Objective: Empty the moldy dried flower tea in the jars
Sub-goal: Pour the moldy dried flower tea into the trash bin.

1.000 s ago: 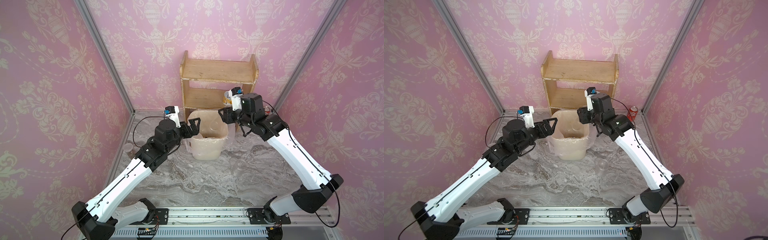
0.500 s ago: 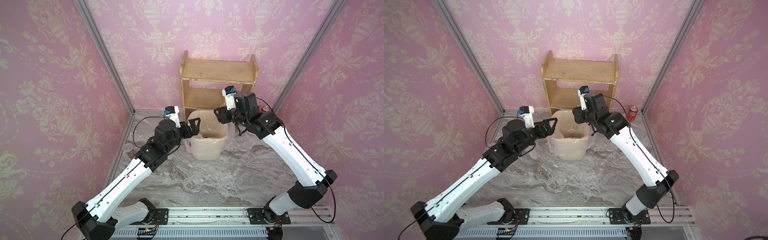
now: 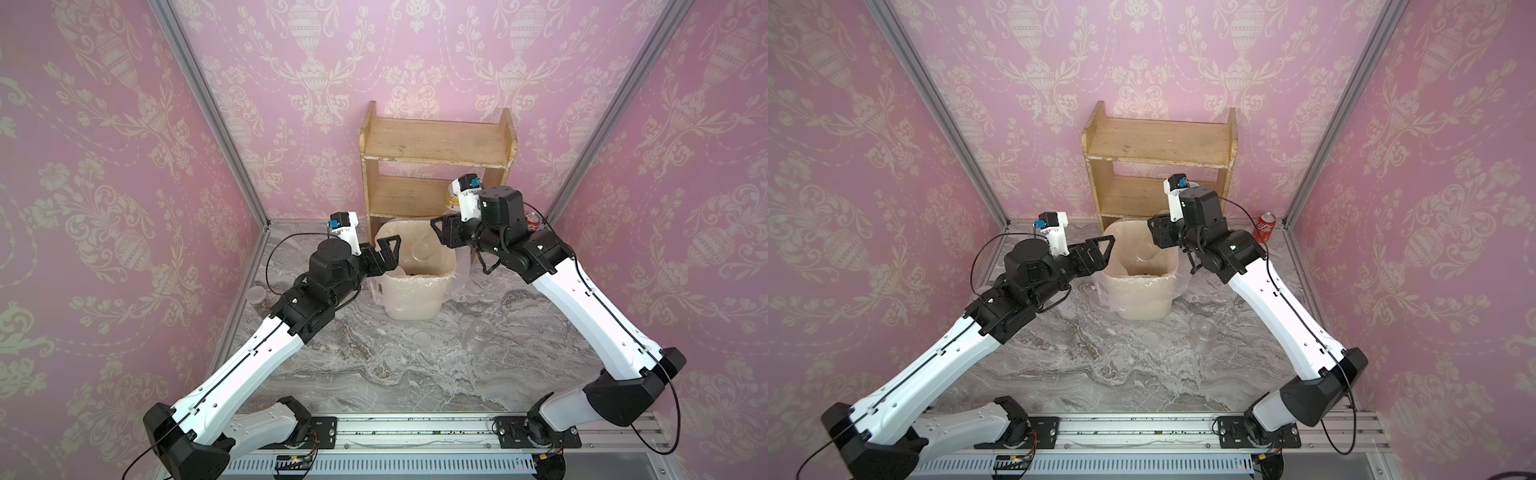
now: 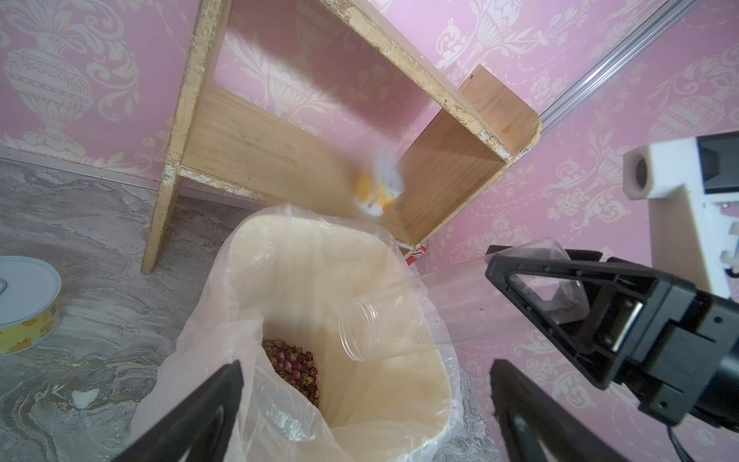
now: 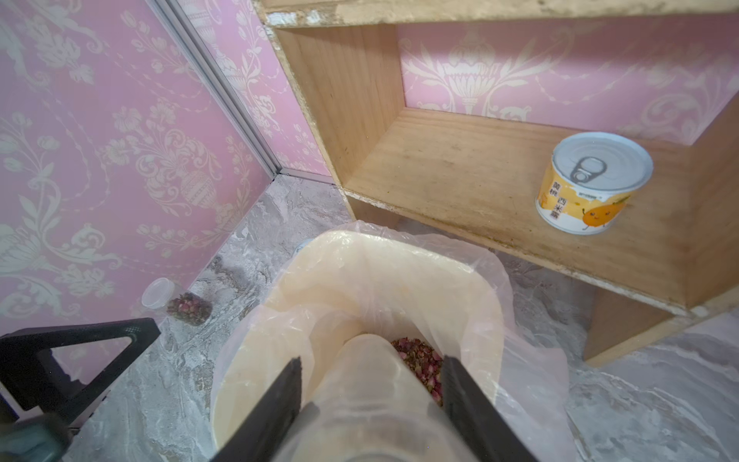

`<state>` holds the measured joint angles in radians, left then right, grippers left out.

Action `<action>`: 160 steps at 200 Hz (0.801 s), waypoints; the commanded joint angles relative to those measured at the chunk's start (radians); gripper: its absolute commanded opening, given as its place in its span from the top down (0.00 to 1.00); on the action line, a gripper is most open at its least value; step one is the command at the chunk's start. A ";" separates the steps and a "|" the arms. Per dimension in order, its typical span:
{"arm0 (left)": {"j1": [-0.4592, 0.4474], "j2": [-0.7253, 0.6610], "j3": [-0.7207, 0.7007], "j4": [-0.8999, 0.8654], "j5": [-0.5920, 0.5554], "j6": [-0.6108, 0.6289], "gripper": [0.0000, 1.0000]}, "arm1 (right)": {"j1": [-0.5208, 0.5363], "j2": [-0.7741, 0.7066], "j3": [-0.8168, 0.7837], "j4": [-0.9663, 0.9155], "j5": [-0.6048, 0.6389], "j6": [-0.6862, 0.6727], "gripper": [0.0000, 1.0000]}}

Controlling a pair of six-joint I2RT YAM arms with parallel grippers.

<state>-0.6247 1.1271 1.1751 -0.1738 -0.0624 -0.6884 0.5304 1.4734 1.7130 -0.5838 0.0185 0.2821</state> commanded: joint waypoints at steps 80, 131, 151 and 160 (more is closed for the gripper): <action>0.004 -0.010 -0.011 0.024 -0.004 0.015 0.01 | 0.046 0.005 0.071 -0.042 0.146 -0.077 0.70; 0.004 -0.006 -0.012 0.026 -0.003 0.013 0.01 | -0.005 -0.062 -0.047 0.126 -0.061 0.059 0.70; 0.005 -0.006 -0.012 0.028 0.003 0.012 0.01 | 0.028 -0.028 0.030 0.003 0.126 -0.058 0.69; 0.005 -0.007 -0.014 0.028 0.004 0.012 0.01 | 0.027 -0.008 0.071 -0.065 0.158 -0.071 0.70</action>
<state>-0.6247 1.1271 1.1732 -0.1722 -0.0620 -0.6888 0.5365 1.4555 1.7042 -0.5793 0.0650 0.2691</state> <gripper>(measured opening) 0.993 0.554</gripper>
